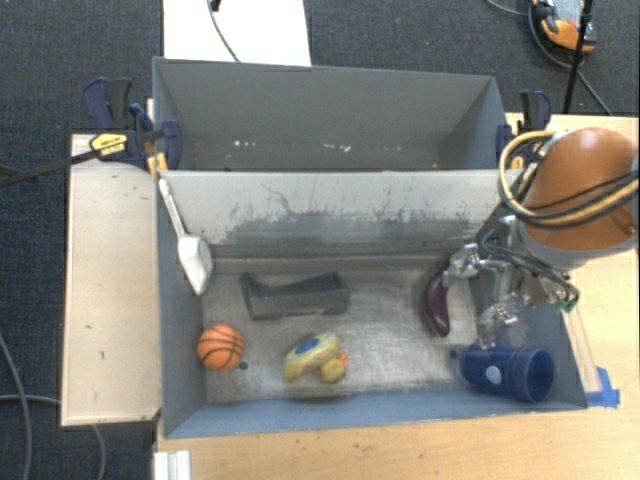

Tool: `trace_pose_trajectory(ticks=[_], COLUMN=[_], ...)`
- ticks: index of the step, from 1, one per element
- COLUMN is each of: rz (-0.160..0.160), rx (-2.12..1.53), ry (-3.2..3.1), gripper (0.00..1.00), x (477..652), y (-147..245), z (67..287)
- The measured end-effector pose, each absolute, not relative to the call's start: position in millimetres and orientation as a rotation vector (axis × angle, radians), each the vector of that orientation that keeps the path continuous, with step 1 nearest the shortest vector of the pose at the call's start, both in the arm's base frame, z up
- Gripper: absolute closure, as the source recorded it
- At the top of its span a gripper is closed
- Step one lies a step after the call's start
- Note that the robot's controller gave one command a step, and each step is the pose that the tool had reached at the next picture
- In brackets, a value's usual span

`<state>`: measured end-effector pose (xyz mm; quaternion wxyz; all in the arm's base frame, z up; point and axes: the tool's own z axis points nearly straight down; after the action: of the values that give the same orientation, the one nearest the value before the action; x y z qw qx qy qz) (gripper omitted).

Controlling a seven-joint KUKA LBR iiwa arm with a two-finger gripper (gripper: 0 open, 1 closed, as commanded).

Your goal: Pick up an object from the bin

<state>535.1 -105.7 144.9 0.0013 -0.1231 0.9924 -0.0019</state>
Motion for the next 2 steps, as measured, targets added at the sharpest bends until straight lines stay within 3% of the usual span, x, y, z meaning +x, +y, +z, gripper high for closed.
trace_pose_trajectory(ticks=[1,2], rz=[0.002,-0.001], rx=[-0.164,-0.121], ry=[3.122,3.133], gripper=[0.00,1.00], x=[558.4,558.2], y=[-116.1,-123.7], z=[100.0,83.3])
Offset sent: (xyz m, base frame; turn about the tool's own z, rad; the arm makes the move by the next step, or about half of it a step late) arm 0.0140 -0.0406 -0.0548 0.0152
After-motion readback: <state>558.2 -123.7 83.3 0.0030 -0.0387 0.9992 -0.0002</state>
